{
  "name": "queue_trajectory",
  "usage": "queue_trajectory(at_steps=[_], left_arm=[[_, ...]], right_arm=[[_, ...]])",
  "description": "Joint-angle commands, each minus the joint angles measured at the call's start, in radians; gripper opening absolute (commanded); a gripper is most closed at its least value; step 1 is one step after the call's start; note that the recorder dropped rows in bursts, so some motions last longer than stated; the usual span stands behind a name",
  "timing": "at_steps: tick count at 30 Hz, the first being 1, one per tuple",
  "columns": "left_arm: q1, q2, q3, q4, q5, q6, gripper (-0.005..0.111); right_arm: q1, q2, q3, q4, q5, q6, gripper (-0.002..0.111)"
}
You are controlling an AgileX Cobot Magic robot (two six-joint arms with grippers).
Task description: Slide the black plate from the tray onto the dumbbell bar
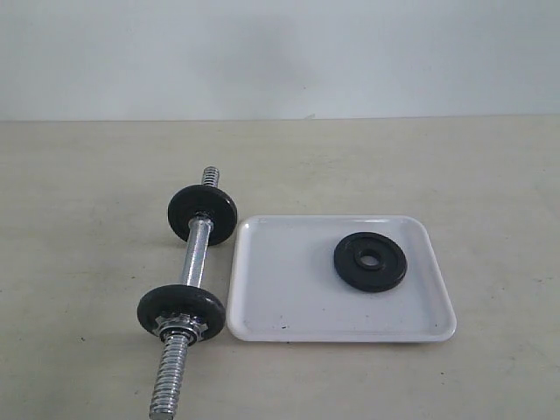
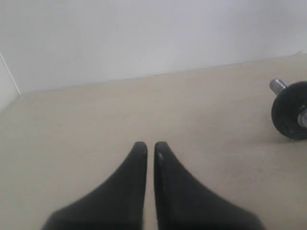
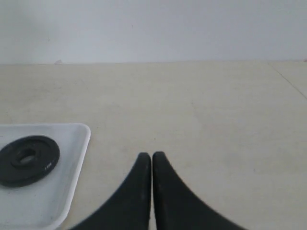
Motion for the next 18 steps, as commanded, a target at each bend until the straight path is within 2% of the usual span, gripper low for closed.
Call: queue_trajectory(at_steps=[1, 6, 12, 18], left_arm=[[0.0, -0.003, 0.003, 0.037, -0.215, -0.003, 0.004], [0.0, -0.003, 0.003, 0.037, -0.422, -0.003, 0.004], [0.0, -0.003, 0.003, 0.037, -0.518, -0.033, 0.004], [0.0, -0.003, 0.003, 0.037, -0.661, -0.32, 0.004]], right_arm=[[-0.006, -0.004, 0.0, -0.001, -0.258, -0.004, 0.0], [-0.006, -0.004, 0.0, -0.001, -0.608, -0.004, 0.0], [-0.006, -0.004, 0.0, -0.001, -0.849, 0.004, 0.0], [-0.006, -0.004, 0.0, -0.001, -1.016, 0.048, 0.0]])
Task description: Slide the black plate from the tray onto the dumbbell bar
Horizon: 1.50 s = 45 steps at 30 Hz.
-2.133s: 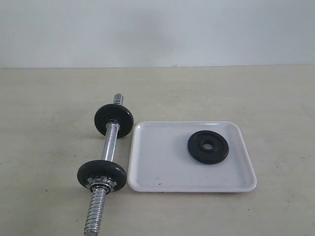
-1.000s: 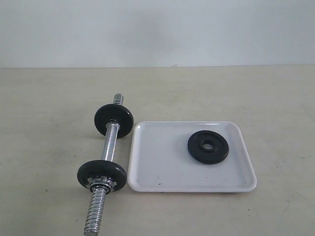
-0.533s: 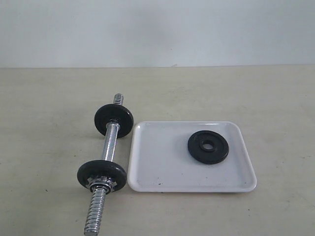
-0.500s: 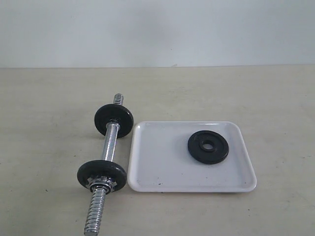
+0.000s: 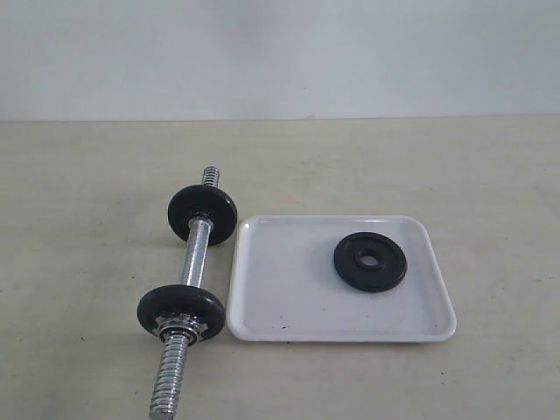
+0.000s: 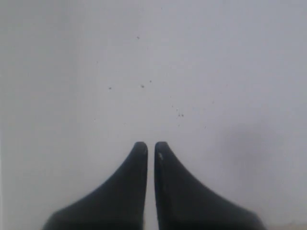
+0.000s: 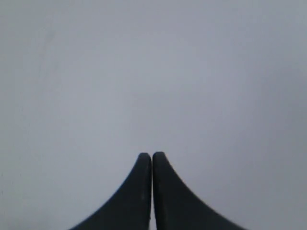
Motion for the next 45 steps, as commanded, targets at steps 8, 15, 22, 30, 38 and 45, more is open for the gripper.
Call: queue_trajectory(at_steps=[8, 15, 22, 30, 38, 45], left_arm=[[0.0, -0.003, 0.003, 0.002, -0.43, -0.751, 0.004], [0.0, -0.003, 0.003, 0.104, -0.485, -0.788, 0.004], [0.0, -0.003, -0.187, 1.067, -0.202, -1.275, 0.004], [0.002, 0.242, -0.449, 1.651, -0.175, -1.807, 0.004], [0.002, 0.662, -0.648, 1.651, -0.258, -1.794, 0.004], [0.002, 0.925, -0.77, 1.651, -0.154, -1.65, 0.004]], right_arm=[[-0.006, -0.004, 0.0, 0.006, -0.276, 0.49, 0.0], [-0.006, -0.004, 0.0, -0.001, -0.372, 0.499, 0.0], [-0.006, -0.004, -0.195, -0.311, 0.21, 0.506, 0.0], [-0.006, 0.118, -0.486, -0.602, 0.689, 0.614, 0.0], [0.019, 0.31, -0.606, -0.535, 0.799, 0.596, 0.0], [0.216, 0.525, -0.732, -0.008, 1.206, -0.054, 0.0]])
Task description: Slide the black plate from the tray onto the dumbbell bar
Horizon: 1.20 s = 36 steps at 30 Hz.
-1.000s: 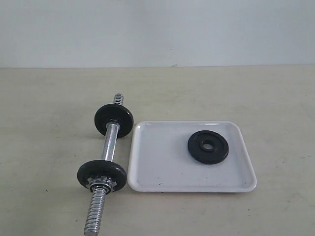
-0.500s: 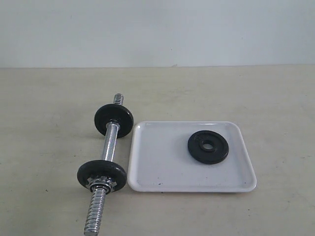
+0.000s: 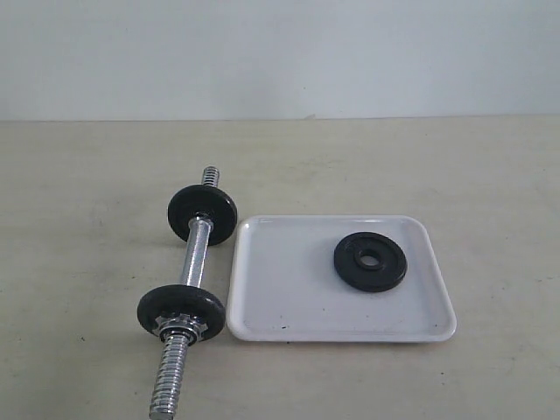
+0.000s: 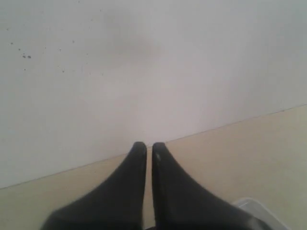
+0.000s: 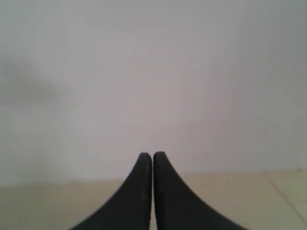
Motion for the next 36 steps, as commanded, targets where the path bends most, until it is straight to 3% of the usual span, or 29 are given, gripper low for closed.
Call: queue_trajectory(at_steps=[1, 4, 6, 14, 22, 25, 30, 34, 36], left_arm=[[0.002, 0.139, -0.046, 0.006, 0.132, 0.091, 0.004], [0.0, 0.214, -0.042, 0.006, 0.306, 0.125, 0.004], [0.0, 0.266, -0.033, 0.006, 0.351, 0.123, 0.004], [0.0, 0.5, -0.029, 0.006, 0.047, -0.064, 0.004], [-0.015, 0.776, -0.029, 0.006, 0.02, -0.077, 0.004], [-0.052, 0.838, -0.029, 0.006, -0.011, -0.077, 0.004], [-0.192, 0.863, -0.06, 0.006, -0.041, 0.007, 0.004], [-0.212, 0.863, -0.109, 0.006, -0.102, -0.018, 0.004], [-0.21, 0.863, -0.116, -0.077, -0.093, -0.013, 0.004]], right_arm=[[0.135, 0.147, -0.07, 0.365, 0.259, -0.47, 0.0], [0.208, 0.213, -0.073, 0.52, 0.255, -0.568, 0.0], [0.245, 0.241, -0.073, 0.548, 0.221, -0.586, 0.0], [0.271, 0.272, -0.073, 0.576, 0.146, -0.586, 0.0], [0.271, 0.272, -0.073, 0.576, 0.14, -0.586, 0.0], [0.271, 0.272, -0.073, 0.578, 0.14, -0.586, 0.0], [0.271, 0.272, -0.073, 0.578, 0.14, -0.584, 0.0], [0.271, 0.272, -0.073, 0.578, 0.142, -0.584, 0.0], [0.271, 0.272, -0.073, 0.578, 0.162, -0.581, 0.0]])
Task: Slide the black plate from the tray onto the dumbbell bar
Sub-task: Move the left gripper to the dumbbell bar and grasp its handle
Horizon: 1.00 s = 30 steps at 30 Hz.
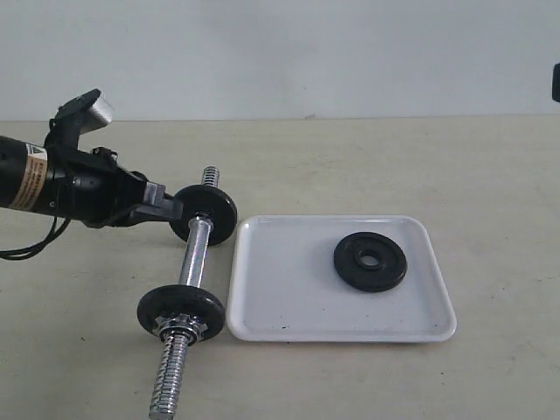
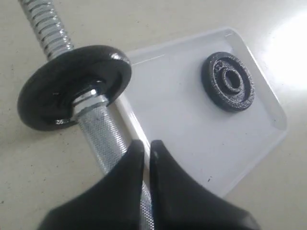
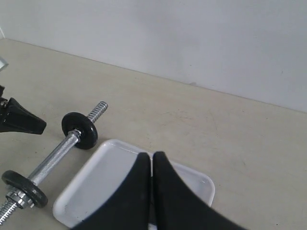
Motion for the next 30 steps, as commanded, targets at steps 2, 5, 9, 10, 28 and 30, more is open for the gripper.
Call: queue_trajectory(at_steps=[2, 5, 9, 10, 28, 30], left_arm=[[-0.008, -0.001, -0.016, -0.116, -0.01, 0.01, 0.004], [-0.008, -0.001, -0.016, -0.169, -0.013, 0.014, 0.004], [-0.008, 0.001, -0.016, -0.157, -0.024, 0.0, 0.004], [-0.008, 0.001, -0.016, -0.157, -0.024, -0.007, 0.004], [-0.008, 0.014, -0.01, -0.001, 0.087, -0.247, 0.082], [-0.02, 0.072, -0.01, -0.001, 0.095, -0.271, 0.08]], right_arm=[[0.003, 0.003, -0.007, -0.002, 0.03, -0.003, 0.0], [0.003, 0.003, -0.007, -0.002, 0.064, -0.003, 0.0], [0.003, 0.003, -0.007, -0.002, 0.069, -0.003, 0.0], [0.003, 0.003, -0.007, -0.002, 0.071, -0.003, 0.0], [0.003, 0.003, -0.007, -0.002, 0.105, -0.003, 0.0], [0.003, 0.003, -0.007, -0.002, 0.101, -0.003, 0.0]])
